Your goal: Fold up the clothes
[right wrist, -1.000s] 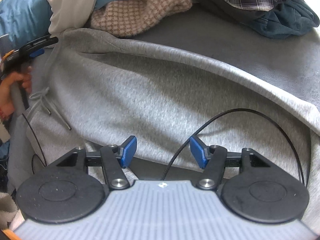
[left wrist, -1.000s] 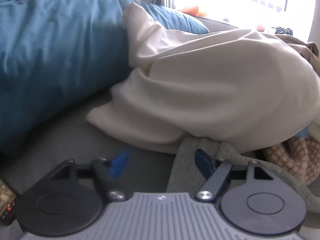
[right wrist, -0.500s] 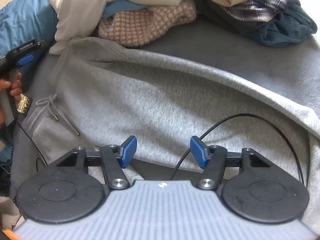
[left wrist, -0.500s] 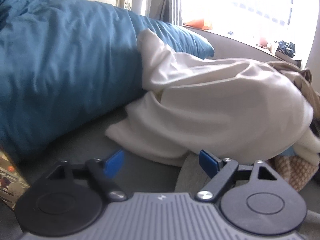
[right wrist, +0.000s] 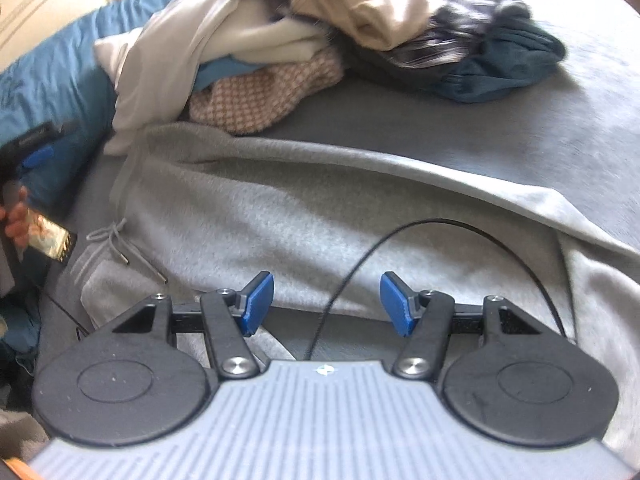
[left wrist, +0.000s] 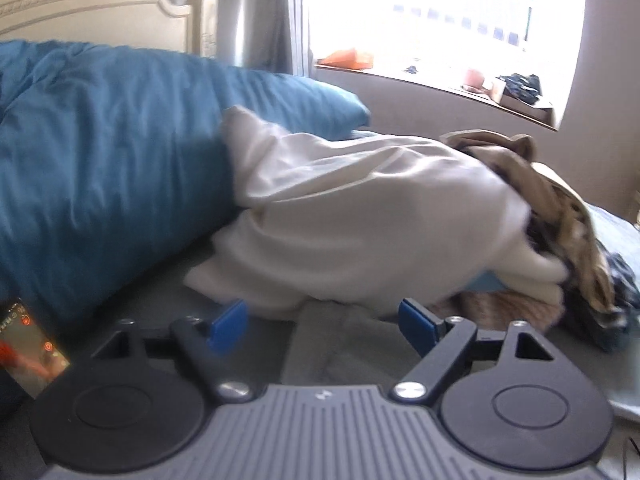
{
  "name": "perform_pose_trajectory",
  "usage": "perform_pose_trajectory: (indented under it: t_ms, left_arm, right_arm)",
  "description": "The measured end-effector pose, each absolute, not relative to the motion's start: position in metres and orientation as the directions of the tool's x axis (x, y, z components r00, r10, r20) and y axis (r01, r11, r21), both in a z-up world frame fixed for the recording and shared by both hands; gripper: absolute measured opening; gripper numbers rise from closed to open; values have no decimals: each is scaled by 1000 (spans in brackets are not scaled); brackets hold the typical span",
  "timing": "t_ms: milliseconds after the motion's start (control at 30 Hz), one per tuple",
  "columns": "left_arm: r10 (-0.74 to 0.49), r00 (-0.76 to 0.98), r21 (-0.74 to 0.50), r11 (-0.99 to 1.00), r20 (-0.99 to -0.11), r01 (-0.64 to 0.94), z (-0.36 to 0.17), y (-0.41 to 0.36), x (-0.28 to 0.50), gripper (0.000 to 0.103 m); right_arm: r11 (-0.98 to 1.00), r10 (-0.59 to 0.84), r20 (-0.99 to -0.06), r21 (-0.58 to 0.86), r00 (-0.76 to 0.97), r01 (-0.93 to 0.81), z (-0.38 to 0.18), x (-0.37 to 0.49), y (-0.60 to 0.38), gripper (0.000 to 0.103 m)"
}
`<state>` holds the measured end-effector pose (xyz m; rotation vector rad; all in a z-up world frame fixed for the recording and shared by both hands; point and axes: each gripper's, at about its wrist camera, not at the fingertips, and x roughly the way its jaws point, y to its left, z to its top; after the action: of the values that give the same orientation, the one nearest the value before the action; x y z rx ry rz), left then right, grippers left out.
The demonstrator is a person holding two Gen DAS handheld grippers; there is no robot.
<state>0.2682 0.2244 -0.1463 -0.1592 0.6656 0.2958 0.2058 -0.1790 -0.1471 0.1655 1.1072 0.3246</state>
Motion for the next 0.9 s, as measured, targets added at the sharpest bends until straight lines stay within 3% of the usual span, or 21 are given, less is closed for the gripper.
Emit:
perform_pose_trajectory:
  t_ms: [533,900]
  left_arm:
    - [118,742,-2,987,-659,-159,-126,127,232,84]
    - [74,666,116,993,-742,19,-175,47,250,84]
  right_arm:
    - [918,281,-772,389,571,75,-108,116,-295,59]
    - [883,58,-816,311,575,353,-134,58,-398,59]
